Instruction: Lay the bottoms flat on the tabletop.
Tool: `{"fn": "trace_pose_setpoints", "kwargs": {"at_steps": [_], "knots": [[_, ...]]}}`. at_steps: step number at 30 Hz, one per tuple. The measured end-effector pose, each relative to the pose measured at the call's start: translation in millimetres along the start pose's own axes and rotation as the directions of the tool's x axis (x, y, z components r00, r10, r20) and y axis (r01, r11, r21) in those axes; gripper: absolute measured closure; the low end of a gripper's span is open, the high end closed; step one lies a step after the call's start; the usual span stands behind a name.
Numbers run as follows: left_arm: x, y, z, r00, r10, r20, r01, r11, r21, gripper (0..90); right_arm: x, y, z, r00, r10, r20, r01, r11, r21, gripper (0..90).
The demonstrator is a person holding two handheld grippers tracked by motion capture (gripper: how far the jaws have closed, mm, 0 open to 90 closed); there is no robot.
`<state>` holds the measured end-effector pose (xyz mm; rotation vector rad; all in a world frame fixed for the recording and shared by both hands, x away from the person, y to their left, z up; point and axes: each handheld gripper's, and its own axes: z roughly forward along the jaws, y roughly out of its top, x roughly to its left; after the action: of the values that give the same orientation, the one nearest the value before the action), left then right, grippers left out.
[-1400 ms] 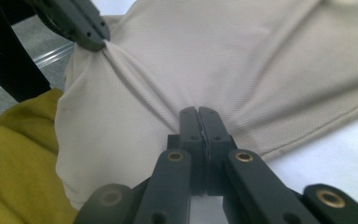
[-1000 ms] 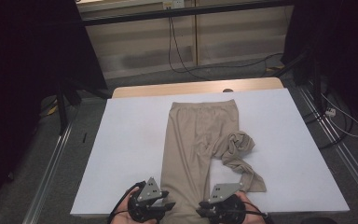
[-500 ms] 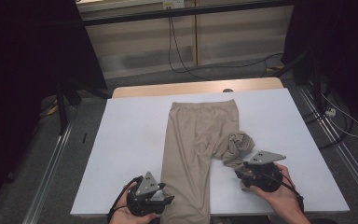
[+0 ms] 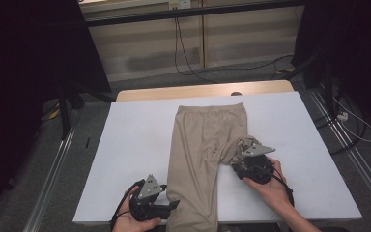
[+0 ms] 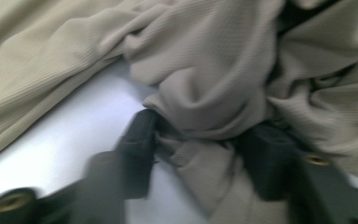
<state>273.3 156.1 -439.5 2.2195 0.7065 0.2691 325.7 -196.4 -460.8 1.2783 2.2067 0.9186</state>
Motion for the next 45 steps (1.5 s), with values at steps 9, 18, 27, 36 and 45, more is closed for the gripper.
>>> {"fn": "trace_pose_setpoints", "kwargs": {"at_steps": [9,18,27,36,45], "knots": [[1.7,-0.8,-0.7,0.9999,-0.008,-0.011,0.008,1.0,0.002,34.2,11.7,-14.2,-33.2,0.9903,0.002,-0.139,0.001,1.0,0.016,80.9],[1.6,-0.6,0.3,0.9999,-0.011,-0.013,0.011,0.9999,0.003,34.2,52.0,-49.3,-77.3,0.9573,-0.051,-0.284,0.062,0.998,0.029,81.0],[2.0,-0.6,1.0,0.9998,-0.013,-0.014,0.013,0.9999,0.005,34.2,84.7,-73.3,-103.4,0.9261,-0.073,-0.37,0.088,0.996,0.024,66.1],[2.6,0.6,2.4,0.9998,-0.013,-0.013,0.013,0.9999,0.01,33.4,47.2,-42.5,-95.3,0.9743,-0.049,-0.22,0.026,0.994,-0.106,43.3],[3.9,0.1,0.0,0.9998,-0.016,-0.013,0.016,0.9999,-0.001,31.2,43.8,-19.0,-33.6,0.98,-0.088,-0.178,0.094,0.995,0.029,46.0]]}}
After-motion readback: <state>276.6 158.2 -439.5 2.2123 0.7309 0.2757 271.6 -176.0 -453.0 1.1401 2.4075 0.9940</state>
